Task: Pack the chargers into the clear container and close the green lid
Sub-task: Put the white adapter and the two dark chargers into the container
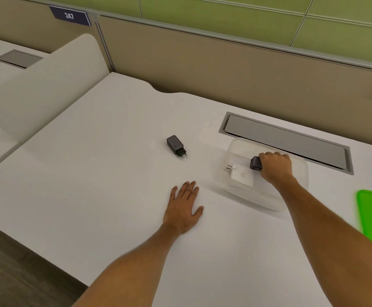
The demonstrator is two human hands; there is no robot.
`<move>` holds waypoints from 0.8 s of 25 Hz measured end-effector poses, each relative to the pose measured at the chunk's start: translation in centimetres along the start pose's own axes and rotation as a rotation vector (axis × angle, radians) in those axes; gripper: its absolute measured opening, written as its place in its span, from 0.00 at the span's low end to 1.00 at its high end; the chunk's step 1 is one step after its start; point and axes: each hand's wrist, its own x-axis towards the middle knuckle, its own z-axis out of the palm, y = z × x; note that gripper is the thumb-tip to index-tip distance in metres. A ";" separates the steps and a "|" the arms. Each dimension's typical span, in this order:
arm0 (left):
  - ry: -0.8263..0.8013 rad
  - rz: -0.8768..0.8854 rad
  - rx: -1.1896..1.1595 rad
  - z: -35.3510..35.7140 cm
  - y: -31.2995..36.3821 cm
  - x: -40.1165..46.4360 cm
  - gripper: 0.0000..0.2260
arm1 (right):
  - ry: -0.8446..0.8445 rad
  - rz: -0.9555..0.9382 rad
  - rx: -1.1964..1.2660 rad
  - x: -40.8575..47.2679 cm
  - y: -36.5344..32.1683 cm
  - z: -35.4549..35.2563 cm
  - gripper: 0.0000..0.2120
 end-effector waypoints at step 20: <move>0.006 0.009 -0.009 -0.1 0.1 0.0 0.30 | 0.321 -0.126 0.067 2.6 -3.0 -6.1 0.09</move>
